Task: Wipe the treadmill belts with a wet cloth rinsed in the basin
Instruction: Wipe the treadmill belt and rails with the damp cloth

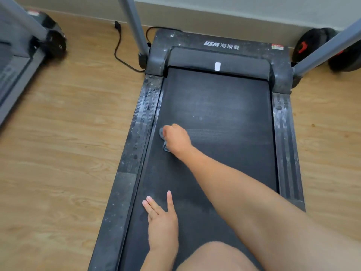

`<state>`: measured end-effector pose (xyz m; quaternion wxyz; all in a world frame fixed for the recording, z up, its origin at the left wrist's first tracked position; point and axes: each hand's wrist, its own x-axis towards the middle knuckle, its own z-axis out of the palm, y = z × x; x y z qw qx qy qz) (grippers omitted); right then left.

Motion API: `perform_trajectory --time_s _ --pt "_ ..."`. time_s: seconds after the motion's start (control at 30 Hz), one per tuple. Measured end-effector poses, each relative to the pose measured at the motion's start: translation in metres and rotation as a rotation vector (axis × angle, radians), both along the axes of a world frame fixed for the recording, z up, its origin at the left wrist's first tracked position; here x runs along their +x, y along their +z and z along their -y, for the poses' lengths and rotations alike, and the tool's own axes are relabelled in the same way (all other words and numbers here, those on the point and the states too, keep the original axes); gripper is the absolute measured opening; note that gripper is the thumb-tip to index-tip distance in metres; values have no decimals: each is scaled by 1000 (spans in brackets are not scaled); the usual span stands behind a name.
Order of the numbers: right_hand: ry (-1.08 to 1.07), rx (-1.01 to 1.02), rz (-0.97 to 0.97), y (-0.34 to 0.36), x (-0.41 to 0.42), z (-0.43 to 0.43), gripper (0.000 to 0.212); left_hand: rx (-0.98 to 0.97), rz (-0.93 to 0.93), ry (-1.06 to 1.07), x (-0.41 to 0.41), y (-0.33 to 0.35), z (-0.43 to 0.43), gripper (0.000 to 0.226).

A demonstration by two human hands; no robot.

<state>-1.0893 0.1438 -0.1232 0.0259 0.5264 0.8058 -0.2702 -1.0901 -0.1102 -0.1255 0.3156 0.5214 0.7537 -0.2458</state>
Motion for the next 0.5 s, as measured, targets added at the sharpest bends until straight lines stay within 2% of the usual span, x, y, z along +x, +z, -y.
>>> perform_trajectory --time_s 0.07,0.17,0.3,0.4,0.5 --pt "74 10 -15 -1 -39 13 29 -4 -12 0 1 -1 1 99" --pt "138 38 -29 -4 -24 13 29 5 -28 -11 3 -4 1 101" --pt "102 143 66 -7 91 1 26 -14 -23 38 1 -15 2 107" --pt "-45 223 253 1 214 -10 29 -15 2 83 -1 -30 2 110" --pt "-230 172 376 13 312 -13 32 -8 -16 102 2 -39 3 104"
